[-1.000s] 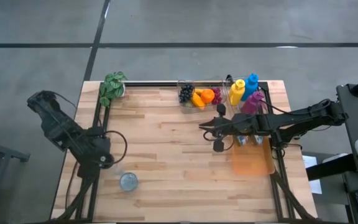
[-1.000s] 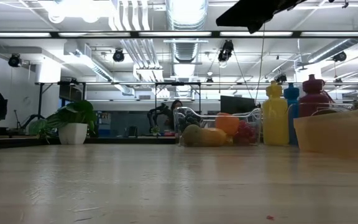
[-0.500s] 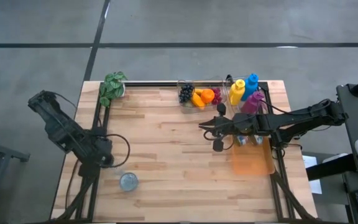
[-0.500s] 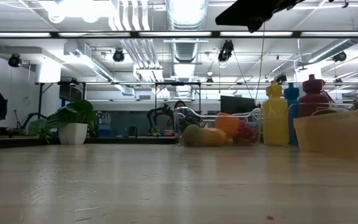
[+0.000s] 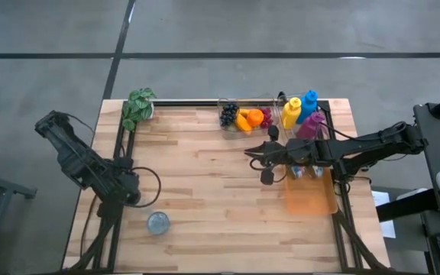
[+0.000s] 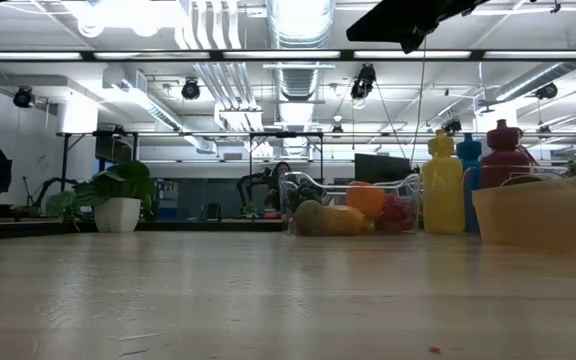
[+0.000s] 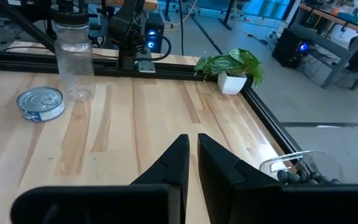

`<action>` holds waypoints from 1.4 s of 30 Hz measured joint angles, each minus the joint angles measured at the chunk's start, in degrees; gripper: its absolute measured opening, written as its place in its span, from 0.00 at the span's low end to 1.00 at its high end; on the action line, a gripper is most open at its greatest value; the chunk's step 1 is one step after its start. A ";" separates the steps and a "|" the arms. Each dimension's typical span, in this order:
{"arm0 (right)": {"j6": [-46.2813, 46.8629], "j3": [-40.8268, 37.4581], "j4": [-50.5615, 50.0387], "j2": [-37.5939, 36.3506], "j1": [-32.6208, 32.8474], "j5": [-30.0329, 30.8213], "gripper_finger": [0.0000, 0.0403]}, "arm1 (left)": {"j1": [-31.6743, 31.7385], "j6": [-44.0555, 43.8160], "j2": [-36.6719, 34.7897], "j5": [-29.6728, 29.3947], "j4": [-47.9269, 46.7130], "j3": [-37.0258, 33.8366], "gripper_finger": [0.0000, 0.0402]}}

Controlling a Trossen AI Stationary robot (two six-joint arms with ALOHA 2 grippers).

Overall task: Pick & Place Food Item
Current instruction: Put the black water bottle into the right transparent bin

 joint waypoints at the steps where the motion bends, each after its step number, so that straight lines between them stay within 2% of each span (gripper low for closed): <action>1: 0.03 0.00 0.02 0.00 -0.02 0.00 0.07 | 0.00 -0.32 0.00 0.00 -0.02 -0.03 0.45; 15: 0.77 0.00 0.16 0.00 -0.02 0.00 0.07 | 0.02 0.15 0.00 0.07 0.79 -0.14 0.44; 24: 0.62 0.00 1.45 0.02 -0.02 -0.02 0.07 | 0.02 1.88 0.00 0.12 1.03 -0.07 0.24; 27: 0.51 0.00 1.45 0.02 -0.02 -0.02 0.07 | 0.02 2.65 -0.02 0.13 1.03 -0.03 0.20; 42: 0.47 0.00 1.39 0.02 -0.02 -0.04 0.07 | 0.02 3.26 0.00 -0.42 1.05 0.01 0.20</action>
